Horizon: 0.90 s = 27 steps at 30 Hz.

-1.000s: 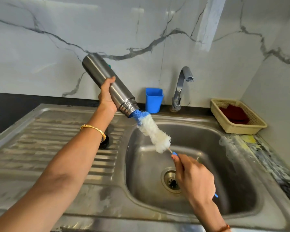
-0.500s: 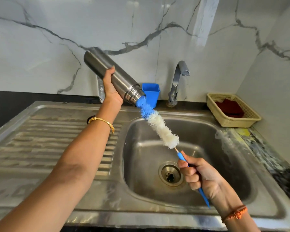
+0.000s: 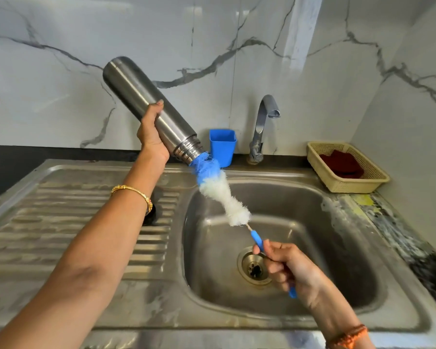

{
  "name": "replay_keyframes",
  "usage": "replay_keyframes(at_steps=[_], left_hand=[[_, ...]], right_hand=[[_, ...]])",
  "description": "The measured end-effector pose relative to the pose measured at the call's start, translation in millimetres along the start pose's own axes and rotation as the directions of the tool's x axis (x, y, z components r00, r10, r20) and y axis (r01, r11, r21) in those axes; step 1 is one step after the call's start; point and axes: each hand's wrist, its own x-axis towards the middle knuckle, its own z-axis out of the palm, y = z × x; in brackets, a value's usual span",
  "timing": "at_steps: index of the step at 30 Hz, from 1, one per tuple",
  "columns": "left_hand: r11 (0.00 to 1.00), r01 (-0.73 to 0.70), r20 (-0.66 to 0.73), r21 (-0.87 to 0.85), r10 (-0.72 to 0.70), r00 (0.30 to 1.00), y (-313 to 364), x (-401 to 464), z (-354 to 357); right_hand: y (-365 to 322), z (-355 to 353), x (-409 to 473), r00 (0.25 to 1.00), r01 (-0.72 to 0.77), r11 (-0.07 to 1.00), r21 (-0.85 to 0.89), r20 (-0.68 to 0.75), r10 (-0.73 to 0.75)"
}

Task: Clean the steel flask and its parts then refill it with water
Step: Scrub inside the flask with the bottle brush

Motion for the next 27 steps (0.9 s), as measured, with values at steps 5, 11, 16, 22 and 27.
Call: replay_keyframes(at_steps=[5, 11, 16, 22, 27], left_hand=[[1.0, -0.012, 0.029, 0.017, 0.011, 1.0, 4, -5, 0], [1.0, 0.009, -0.007, -0.014, -0.009, 1.0, 6, -7, -3], [1.0, 0.005, 0.057, -0.014, -0.004, 0.998, 8, -10, -8], [1.0, -0.01, -0.05, -0.012, 0.01, 0.999, 7, -13, -1], [0.999, -0.023, -0.08, 0.031, 0.025, 0.997, 13, -11, -3]], right_hand=[[5, -6, 1, 0.962, 0.188, 0.909, -0.373, -0.118, -0.247], [18, 0, 1, 0.649, 0.238, 0.475, -0.847, -0.225, -0.727], [-7, -6, -4, 0.998, -0.043, 0.996, -0.076, -0.059, 0.038], [10, 2, 8, 0.492, 0.08, 0.199, -0.977, -0.135, -0.86], [13, 13, 2, 0.7, 0.185, 0.475, -0.86, -0.224, -0.678]])
